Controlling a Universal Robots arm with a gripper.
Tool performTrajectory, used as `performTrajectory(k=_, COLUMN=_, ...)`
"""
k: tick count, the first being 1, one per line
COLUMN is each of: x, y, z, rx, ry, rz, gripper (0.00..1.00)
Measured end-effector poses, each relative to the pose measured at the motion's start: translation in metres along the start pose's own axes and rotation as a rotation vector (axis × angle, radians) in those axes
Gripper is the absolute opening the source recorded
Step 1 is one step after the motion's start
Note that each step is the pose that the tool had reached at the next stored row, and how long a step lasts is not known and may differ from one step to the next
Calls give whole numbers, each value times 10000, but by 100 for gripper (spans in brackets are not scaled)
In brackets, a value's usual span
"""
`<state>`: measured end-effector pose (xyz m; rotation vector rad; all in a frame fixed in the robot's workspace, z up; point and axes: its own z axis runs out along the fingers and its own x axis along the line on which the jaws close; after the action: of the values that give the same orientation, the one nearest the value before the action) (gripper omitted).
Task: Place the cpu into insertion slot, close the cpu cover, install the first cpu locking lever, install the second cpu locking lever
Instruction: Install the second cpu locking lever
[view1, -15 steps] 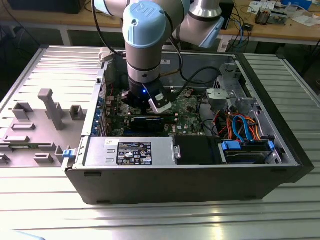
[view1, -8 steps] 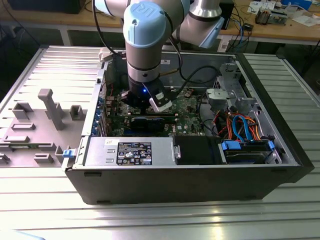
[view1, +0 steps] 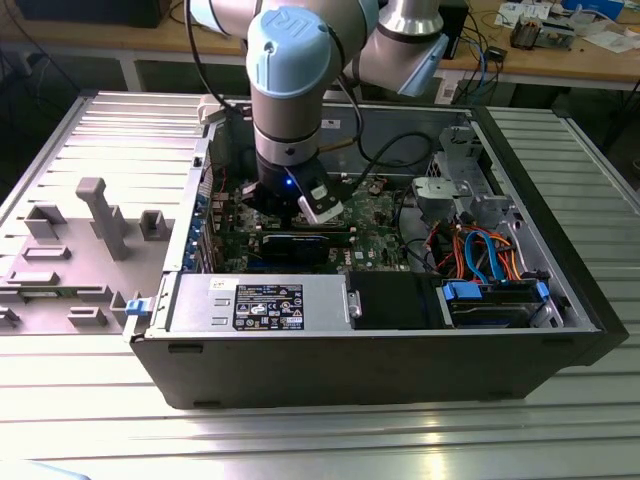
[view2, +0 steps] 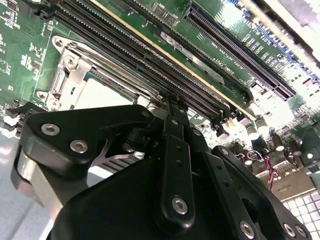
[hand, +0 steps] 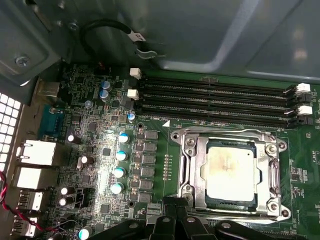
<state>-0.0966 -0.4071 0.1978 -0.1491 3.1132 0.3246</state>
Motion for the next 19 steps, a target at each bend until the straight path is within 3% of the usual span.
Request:
performTrajectory(k=3, x=24, y=-3, z=1, rx=-3, ry=-2, rz=-8, gripper=11)
performTrajectory(k=4, x=49, y=-1, z=-39, rx=140, ry=1, rz=-20, gripper=11)
performTrajectory(k=5, x=42, y=16, z=-81, rx=125, ry=-4, rz=-23, gripper=11)
performTrajectory(k=6, x=40, y=42, z=-200, rx=130, ry=-4, rz=-23, gripper=11)
performTrajectory(k=7, x=37, y=77, z=-362, rx=143, ry=-3, rz=-23, gripper=11)
performTrajectory(k=9, x=36, y=87, z=-381, rx=171, ry=-1, rz=-22, gripper=11)
performTrajectory(k=10, x=31, y=95, z=-381, rx=290, ry=16, rz=-20, gripper=11)
performTrajectory(k=13, x=15, y=107, z=-377, rx=535, ry=54, rz=-17, gripper=11)
performTrajectory(k=15, x=-37, y=129, z=-370, rx=850, ry=134, rz=-4, gripper=11)
performTrajectory(k=19, x=-131, y=146, z=-362, rx=1053, ry=252, rz=12, gripper=11)
